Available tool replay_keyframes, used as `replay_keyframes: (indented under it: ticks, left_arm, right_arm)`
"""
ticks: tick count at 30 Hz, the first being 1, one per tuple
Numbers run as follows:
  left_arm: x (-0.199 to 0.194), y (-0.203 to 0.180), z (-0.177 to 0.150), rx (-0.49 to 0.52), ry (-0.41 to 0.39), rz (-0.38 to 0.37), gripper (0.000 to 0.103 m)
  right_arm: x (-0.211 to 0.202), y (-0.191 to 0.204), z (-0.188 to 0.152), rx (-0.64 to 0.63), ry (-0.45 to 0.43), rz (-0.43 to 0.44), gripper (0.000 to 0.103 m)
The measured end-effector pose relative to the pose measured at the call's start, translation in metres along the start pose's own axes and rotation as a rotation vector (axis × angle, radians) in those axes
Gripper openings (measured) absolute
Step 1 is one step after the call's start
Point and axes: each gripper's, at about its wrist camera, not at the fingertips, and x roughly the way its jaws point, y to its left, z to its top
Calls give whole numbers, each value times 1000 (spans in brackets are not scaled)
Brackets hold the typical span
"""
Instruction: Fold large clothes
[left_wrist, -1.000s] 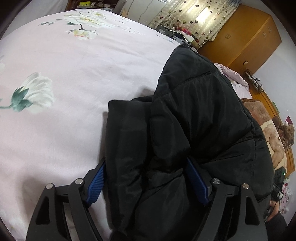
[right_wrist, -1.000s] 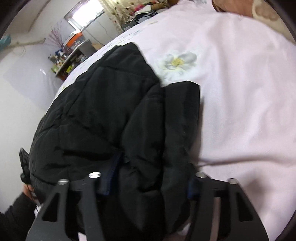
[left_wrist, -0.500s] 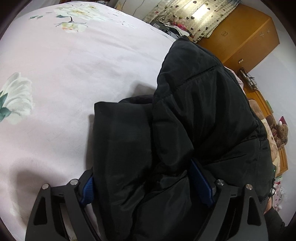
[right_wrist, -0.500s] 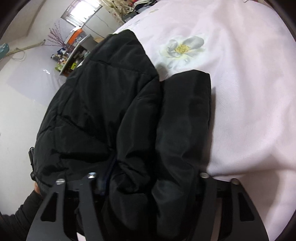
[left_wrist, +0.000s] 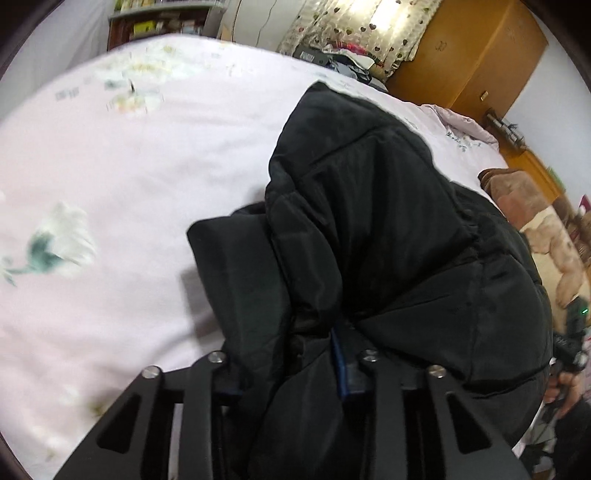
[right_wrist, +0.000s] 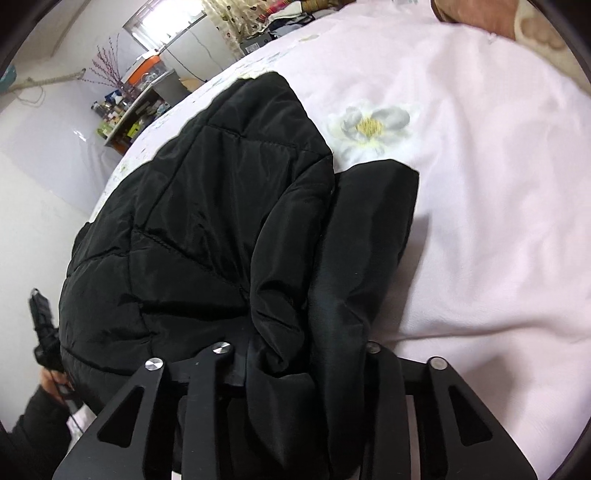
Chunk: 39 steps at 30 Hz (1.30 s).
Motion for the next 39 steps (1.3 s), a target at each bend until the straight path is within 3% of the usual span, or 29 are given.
replay_keyframes:
  ticks: [9, 17, 23, 28, 39]
  left_arm:
    - [-81, -19, -20, 22, -114, -5, 30]
    - [-98, -17, -33, 15, -117, -11, 30]
    - [-102, -21, -9, 31, -151, -9, 30]
    - [-100, -11, 29, 29, -186, -6, 30]
    - [-74, 34, 109, 35, -242, 41, 31]
  right_arm:
    - [-68, 34, -11, -57, -95, -9, 26]
    - [-80, 44, -28, -78, -93, 1, 26]
    - [-77, 46, -9, -102, -109, 9, 26]
    - [-69, 64, 19, -137, -135, 22, 26]
    - [-1, 110, 92, -172, -160, 73, 26]
